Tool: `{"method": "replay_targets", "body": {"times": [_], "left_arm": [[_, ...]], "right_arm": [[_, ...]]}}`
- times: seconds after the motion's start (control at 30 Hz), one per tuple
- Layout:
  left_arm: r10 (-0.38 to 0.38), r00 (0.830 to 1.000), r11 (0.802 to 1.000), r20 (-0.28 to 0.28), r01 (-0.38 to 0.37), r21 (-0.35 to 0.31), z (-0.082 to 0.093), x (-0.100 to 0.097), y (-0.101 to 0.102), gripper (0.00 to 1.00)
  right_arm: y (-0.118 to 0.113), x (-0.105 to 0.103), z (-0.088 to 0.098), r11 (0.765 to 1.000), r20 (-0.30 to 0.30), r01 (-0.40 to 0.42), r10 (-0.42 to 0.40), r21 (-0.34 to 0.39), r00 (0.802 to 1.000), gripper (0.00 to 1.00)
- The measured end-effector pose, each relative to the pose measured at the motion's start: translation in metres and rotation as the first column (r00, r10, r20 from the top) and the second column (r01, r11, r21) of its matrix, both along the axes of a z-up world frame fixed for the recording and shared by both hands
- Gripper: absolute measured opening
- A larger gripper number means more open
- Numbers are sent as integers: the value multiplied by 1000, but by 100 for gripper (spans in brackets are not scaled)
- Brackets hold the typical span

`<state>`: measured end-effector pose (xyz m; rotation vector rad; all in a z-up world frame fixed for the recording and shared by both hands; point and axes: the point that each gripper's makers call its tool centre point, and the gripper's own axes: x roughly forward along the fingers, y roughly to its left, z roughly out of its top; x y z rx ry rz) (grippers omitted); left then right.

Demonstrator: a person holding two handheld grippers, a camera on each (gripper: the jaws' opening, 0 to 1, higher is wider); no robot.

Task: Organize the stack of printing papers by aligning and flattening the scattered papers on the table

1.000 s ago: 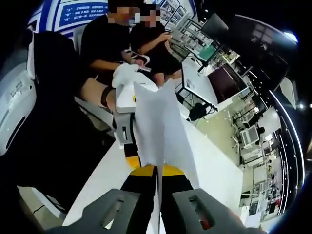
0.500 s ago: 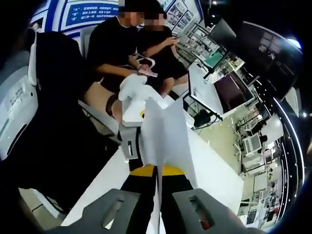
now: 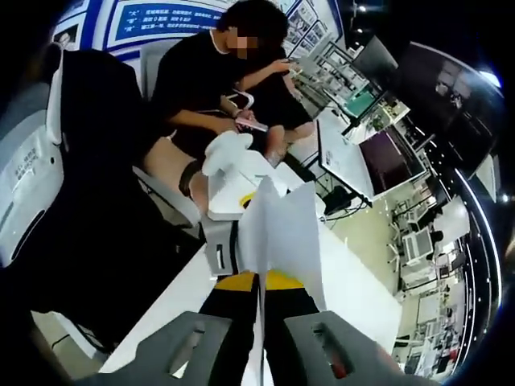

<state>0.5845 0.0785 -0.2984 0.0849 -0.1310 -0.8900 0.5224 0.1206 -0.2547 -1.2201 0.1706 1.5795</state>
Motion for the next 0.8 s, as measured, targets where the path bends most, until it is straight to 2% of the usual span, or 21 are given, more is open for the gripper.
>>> {"method": "replay_targets", "body": {"times": [0.1, 0.33, 0.47, 0.67, 0.8], "left_arm": [[-1, 1000, 1000, 3, 1, 3, 0, 0, 0, 19], [10, 1000, 1000, 12, -10, 18, -1, 2, 0, 6], [9, 1000, 1000, 14, -10, 15, 0, 2, 0, 6], [15, 1000, 1000, 15, -15, 3, 0, 2, 1, 6], [17, 1000, 1000, 14, -17, -4, 0, 2, 3, 6]], "right_arm": [[0, -1, -1, 1000, -2, -1, 1, -1, 1000, 0], [0, 1, -2, 1000, -2, 3, -3, 5, 1000, 0], [0, 2, -1, 1000, 1, 3, -3, 10, 1000, 0], [-5, 5, 11, 998, 8, 12, -13, 60, 1000, 3], [-12, 8, 29, 991, 27, 27, -31, 134, 999, 8]]}}
